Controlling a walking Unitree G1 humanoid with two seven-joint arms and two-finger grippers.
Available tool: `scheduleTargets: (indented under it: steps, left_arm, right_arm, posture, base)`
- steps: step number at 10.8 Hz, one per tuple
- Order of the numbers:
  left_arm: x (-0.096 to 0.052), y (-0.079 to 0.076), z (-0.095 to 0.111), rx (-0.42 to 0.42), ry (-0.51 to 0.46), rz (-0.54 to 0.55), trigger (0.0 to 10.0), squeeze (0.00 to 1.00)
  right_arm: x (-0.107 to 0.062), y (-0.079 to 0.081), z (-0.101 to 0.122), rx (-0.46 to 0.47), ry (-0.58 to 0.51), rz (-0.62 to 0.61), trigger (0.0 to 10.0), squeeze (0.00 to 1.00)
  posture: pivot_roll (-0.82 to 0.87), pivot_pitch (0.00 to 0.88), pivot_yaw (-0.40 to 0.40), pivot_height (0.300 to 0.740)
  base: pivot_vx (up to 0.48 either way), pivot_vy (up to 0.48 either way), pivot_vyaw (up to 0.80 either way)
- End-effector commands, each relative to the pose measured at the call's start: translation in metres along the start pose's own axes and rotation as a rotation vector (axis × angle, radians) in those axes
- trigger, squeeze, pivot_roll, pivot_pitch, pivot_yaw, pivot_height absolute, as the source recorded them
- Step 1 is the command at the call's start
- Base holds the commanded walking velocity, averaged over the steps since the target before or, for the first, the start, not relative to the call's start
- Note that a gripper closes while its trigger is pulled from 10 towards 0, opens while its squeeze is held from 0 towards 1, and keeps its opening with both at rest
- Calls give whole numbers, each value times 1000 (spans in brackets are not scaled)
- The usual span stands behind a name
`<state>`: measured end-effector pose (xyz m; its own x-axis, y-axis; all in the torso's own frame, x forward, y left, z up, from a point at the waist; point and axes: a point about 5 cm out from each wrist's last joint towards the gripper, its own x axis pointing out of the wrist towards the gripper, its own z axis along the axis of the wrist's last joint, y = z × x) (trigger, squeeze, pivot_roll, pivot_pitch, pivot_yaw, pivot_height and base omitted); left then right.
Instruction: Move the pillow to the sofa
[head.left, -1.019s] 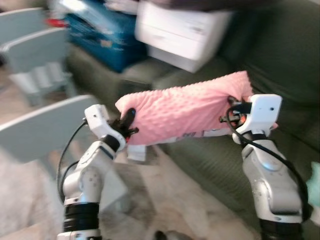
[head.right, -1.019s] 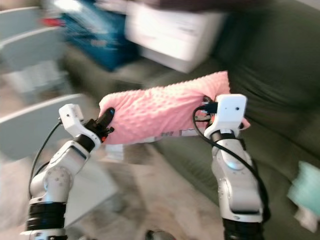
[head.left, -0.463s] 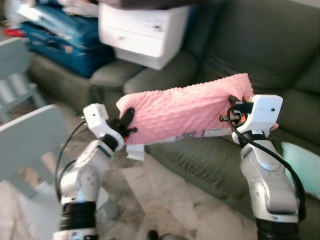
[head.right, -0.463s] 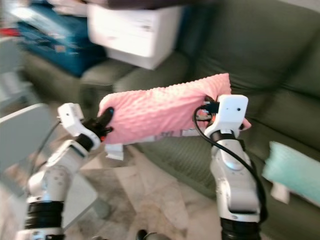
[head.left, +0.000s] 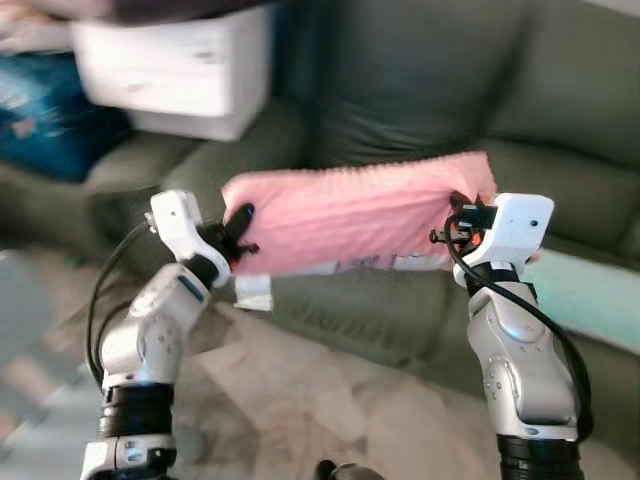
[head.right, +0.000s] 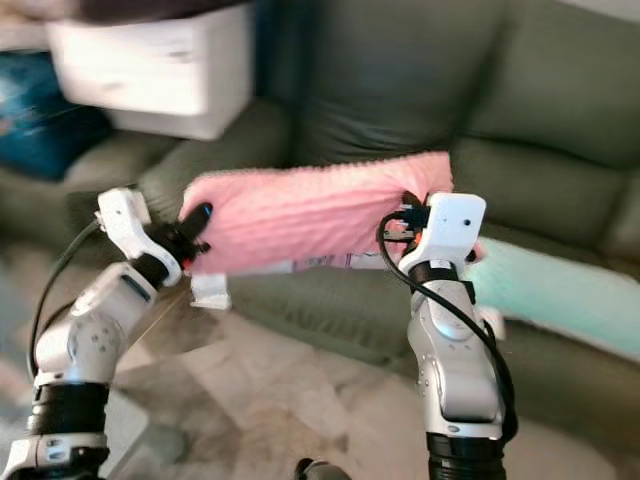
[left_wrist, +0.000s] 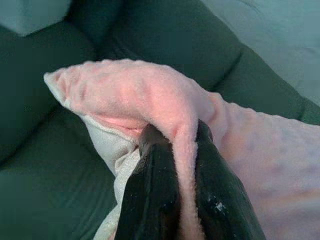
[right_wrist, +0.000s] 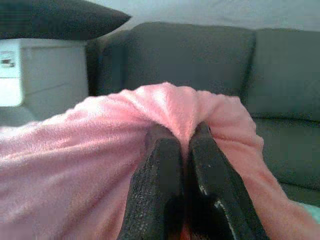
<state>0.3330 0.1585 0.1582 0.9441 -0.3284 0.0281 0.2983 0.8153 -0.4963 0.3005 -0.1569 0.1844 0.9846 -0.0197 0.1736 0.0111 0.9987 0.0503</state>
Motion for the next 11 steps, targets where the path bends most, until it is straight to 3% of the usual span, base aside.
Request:
scheduleTargets:
  steps: [1, 3, 4, 6, 7, 11]
  left_arm:
    - [0, 3, 4, 16, -14, 10, 10000, 0]
    - [1, 6, 3, 20, -16, 22, 10000, 0]
    - [1, 8, 4, 31, -26, 36, 10000, 0]
    - [0, 7, 7, 5, -60, 9, 10000, 0]
    - [0, 8, 6, 38, -52, 16, 10000, 0]
    - [0, 4, -2, 26, -37, -16, 10000, 0]
  right_arm:
    - [2, -2, 4, -3, -28, -12, 10000, 0]
    - [2, -3, 3, -11, -27, -13, 10000, 0]
    - [1, -4, 2, -6, -29, -12, 10000, 0]
    - [0, -3, 3, -23, -31, -5, 10000, 0]
    - [-1, -4, 3, -25, -32, -6, 10000, 0]
    - [-2, -4, 4, -40, -36, -1, 10000, 0]
  posture:
    - [-81, 71, -43, 740]
    - [-87, 83, -48, 740]
    - [-89, 85, -48, 740]
    - [-97, 92, -50, 740]
    - [-98, 92, -50, 740]
    - [-106, 92, -56, 740]
  base:
    - [0, 0, -800]
    - [0, 0, -800]
    - [0, 0, 0]
    - [429, 0, 0]
    - [431, 0, 0]
    - [453, 0, 0]
